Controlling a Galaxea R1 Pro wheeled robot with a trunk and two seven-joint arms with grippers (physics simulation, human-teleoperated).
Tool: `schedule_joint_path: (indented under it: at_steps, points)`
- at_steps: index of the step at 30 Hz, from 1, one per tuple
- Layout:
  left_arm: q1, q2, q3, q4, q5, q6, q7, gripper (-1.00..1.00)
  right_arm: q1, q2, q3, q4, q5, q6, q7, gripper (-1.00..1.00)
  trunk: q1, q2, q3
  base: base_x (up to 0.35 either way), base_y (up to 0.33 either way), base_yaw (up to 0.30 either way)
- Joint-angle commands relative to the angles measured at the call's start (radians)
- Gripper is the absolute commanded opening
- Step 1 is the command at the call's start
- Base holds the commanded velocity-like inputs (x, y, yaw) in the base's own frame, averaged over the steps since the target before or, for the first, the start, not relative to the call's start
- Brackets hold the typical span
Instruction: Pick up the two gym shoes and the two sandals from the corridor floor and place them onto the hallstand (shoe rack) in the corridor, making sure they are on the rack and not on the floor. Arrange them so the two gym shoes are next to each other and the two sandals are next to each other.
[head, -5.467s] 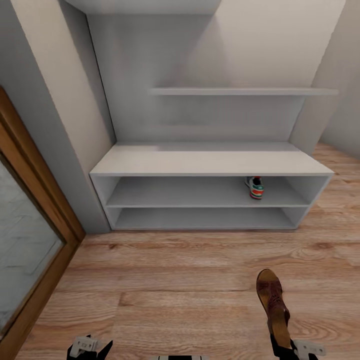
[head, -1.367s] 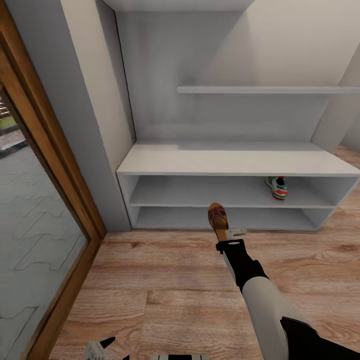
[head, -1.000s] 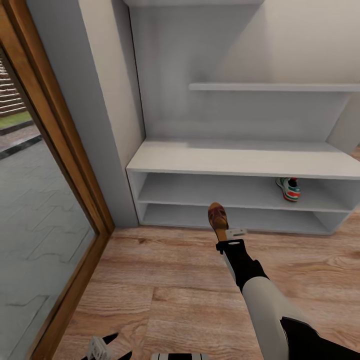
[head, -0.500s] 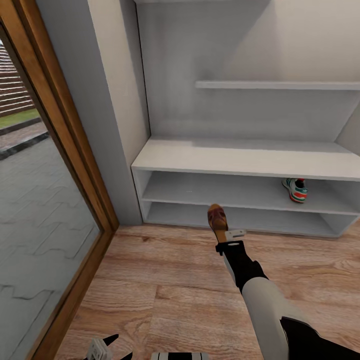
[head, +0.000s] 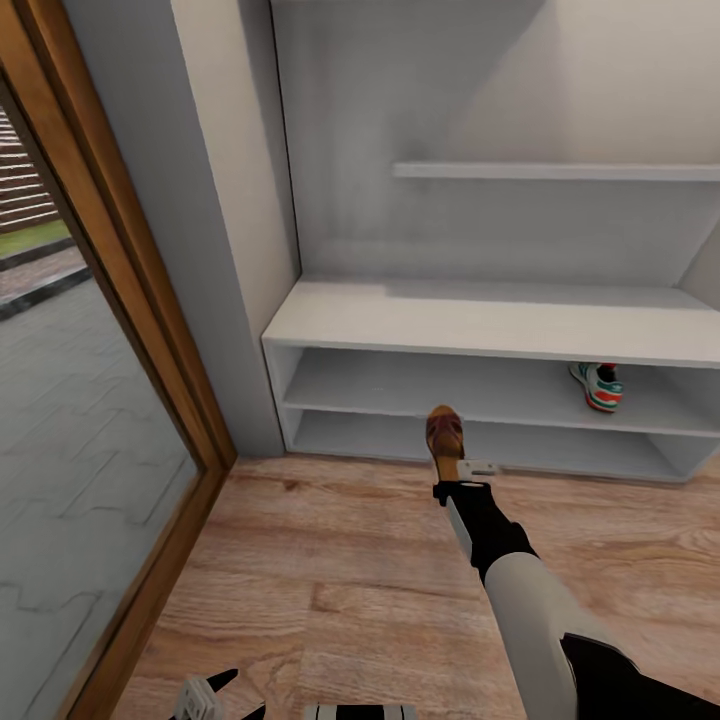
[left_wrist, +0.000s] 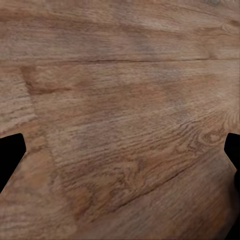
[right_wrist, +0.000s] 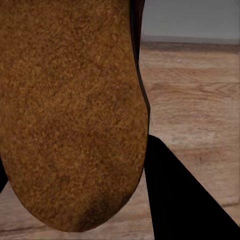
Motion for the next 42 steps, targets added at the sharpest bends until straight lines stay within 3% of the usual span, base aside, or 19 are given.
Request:
schedule_joint_path:
  at_steps: [1, 16, 30, 42]
  points:
    - [-0.001, 0.0, 0.003, 0.001, 0.0, -0.003, -0.005, 1.0, -0.001, 0.001, -0.006, -0.002, 0.005, 0.005, 0.0, -1.0, 0.0, 0.0, -0.001, 0.288, 0.072, 0.0]
    - [0.0, -0.002, 0.002, 0.009, 0.0, -0.004, -0.003, 1.0, -0.001, 0.001, -0.005, -0.001, 0.0, 0.005, -0.003, -1.0, 0.0, 0.0, -0.001, 0.152, 0.022, 0.0]
    - [0.0, -0.004, 0.001, 0.013, 0.0, -0.004, -0.003, 1.0, -0.001, 0.001, -0.005, 0.0, 0.0, 0.005, -0.003, -1.0, 0.0, 0.0, -0.001, 0.309, 0.0, 0.0]
    - [-0.001, -0.018, 0.001, 0.013, -0.002, -0.005, 0.0, 1.0, -0.001, 0.001, -0.005, 0.0, 0.0, 0.005, -0.003, -1.0, 0.0, 0.0, -0.001, 0.077, 0.0, 0.0]
